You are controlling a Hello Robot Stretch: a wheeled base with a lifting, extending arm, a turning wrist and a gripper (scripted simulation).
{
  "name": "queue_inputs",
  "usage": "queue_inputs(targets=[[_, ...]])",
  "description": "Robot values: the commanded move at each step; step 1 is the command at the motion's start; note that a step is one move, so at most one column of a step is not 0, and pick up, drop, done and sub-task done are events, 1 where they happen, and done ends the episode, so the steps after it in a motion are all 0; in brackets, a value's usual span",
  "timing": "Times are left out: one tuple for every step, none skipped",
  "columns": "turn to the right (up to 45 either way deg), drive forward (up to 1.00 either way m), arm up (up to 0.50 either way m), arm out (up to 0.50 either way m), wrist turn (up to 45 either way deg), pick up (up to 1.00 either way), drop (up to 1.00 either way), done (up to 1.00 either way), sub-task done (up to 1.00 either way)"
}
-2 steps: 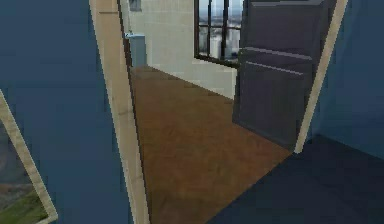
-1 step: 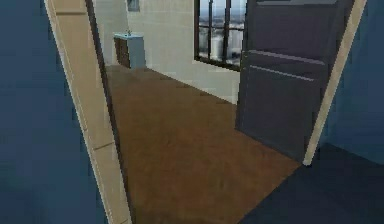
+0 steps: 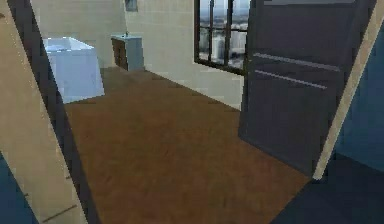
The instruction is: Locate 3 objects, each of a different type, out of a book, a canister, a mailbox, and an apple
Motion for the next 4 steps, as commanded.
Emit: queue_inputs(targets=[[45.0,0.00,0.00,0.00,0.0,0.00,0.00,0.00,0.00],[45.0,0.00,0.00,0.00,0.0,0.00,0.00,0.00,0.00],[45.0,0.00,0.00,0.00,0.0,0.00,0.00,0.00,0.00],[3.0,0.00,0.00,0.00,0.0,0.00,0.00,0.00,0.00]])
